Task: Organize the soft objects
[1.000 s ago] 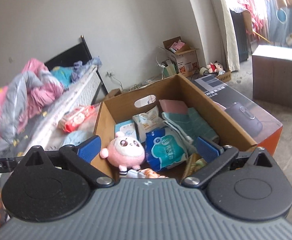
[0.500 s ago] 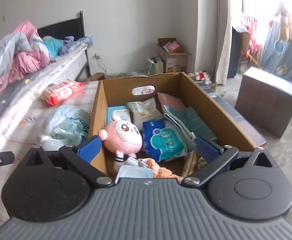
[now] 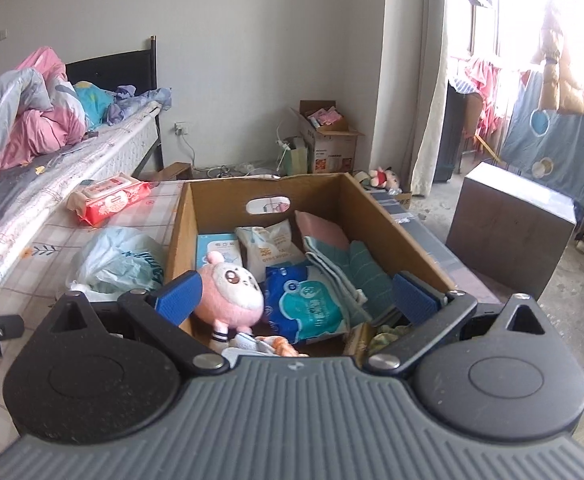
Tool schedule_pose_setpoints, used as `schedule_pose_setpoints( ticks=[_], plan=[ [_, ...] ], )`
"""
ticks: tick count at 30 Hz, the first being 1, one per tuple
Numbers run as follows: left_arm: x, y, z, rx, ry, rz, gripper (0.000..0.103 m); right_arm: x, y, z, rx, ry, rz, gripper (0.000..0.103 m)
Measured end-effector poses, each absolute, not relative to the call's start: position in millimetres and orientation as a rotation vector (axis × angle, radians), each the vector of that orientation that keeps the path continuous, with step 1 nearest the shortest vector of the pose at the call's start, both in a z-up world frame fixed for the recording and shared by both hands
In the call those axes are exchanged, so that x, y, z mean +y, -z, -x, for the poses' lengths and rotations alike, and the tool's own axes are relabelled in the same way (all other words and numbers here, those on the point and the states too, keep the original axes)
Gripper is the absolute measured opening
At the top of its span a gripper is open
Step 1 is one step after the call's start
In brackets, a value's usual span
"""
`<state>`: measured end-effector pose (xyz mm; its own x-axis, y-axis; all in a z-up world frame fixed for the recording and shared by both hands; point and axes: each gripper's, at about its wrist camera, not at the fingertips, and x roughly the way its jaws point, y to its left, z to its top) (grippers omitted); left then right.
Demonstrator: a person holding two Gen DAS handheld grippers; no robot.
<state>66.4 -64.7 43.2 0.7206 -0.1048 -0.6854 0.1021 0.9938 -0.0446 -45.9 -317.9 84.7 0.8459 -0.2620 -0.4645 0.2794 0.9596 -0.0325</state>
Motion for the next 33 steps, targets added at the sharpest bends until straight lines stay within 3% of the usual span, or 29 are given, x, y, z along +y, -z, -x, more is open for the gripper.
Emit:
schedule_pose_setpoints(
  ticks=[15, 33],
  plan=[
    [-96.7, -24.8, -55.1, 0.87, 0.141, -0.001, 0.103, -324.0, -50.3, 45.7, 0.722, 0.0, -0.269, 0.102],
    [-111.2, -23.8, -36.7, 0.889, 0.155, -0.051, 0.102, -306.3, -36.1, 41.2, 0.796, -0.018, -0.13, 0.102]
  ],
)
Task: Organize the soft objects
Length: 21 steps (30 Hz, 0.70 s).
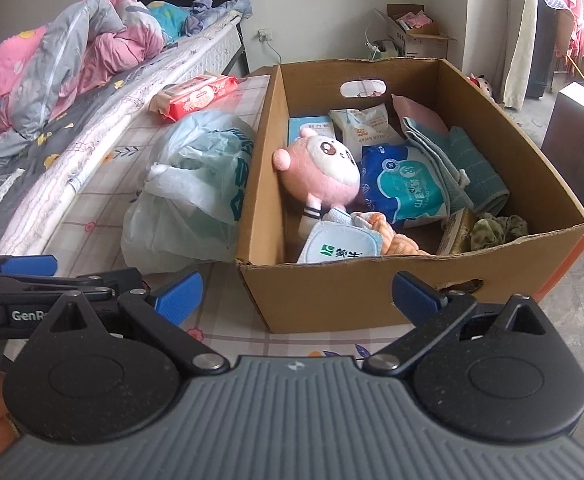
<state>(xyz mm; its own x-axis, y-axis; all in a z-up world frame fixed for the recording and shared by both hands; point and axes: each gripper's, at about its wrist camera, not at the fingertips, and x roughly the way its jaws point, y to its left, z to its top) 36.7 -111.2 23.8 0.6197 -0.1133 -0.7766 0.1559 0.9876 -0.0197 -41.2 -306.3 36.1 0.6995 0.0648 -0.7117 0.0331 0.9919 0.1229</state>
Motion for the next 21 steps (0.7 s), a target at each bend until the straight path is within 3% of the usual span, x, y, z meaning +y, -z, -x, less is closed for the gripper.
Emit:
schedule_pose_setpoints(
  ticks=[21],
  plan=[
    [-113.0, -23.0, -35.4, 0.895, 0.147, -0.063, 0.102, -310.8, -30.4, 38.6, 0.828, -0.002, -0.133, 0.102]
  ],
)
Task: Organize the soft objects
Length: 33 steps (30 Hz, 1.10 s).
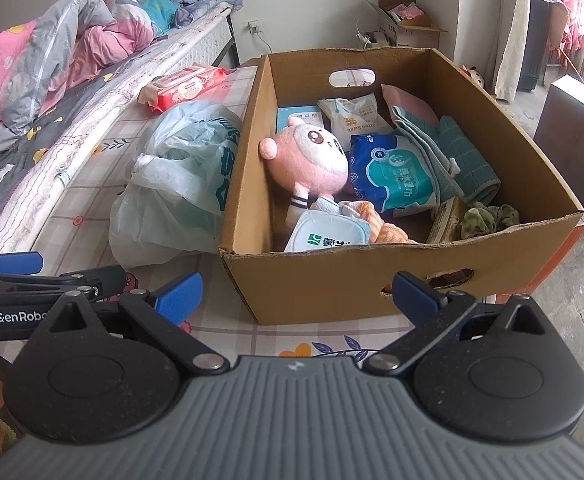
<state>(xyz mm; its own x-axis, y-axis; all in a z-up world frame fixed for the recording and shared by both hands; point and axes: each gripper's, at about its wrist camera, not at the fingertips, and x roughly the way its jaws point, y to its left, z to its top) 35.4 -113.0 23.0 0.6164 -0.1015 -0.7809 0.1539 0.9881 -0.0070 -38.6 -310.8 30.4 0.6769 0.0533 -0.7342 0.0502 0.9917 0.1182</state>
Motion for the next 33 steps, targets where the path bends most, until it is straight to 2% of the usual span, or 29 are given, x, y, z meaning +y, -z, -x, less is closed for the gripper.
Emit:
schedule_pose_setpoints(
  ticks=[33],
  plan=[
    [-112.5, -20.0, -38.9, 0.91, 0.152, -0.066, 0.102, -310.8, -25.2, 32.9, 0.852, 0.006, -0.117, 0.102]
  ],
)
